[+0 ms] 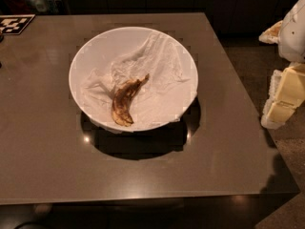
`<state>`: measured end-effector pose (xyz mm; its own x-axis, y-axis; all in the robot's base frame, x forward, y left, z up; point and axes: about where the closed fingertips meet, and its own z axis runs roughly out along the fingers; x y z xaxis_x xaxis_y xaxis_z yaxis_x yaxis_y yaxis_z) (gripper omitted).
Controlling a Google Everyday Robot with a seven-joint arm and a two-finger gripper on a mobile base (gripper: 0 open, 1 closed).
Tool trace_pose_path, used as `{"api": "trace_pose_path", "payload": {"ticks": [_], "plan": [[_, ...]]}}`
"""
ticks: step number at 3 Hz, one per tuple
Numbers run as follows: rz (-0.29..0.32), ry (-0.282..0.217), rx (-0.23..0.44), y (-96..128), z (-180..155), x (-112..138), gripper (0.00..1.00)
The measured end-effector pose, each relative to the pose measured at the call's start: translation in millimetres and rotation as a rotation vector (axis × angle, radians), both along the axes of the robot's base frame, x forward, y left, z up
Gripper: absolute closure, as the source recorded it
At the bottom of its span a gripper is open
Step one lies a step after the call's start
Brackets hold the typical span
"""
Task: Pick banana from white bowl
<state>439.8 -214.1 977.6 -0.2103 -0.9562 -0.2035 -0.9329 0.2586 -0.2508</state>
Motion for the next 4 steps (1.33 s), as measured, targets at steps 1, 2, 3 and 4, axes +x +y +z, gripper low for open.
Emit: {"api": "trace_pose_path", "payload": {"ticks": [1, 2, 3, 4], "plan": [[0.039, 0.011, -0.014, 9, -1, 8, 0.0], [0.096, 0.026, -0.04, 25, -7, 19, 0.0], [0.096, 0.02, -0.039, 26, -6, 20, 0.0], [0.145, -0.006, -0.077, 42, -6, 35, 0.0]]}}
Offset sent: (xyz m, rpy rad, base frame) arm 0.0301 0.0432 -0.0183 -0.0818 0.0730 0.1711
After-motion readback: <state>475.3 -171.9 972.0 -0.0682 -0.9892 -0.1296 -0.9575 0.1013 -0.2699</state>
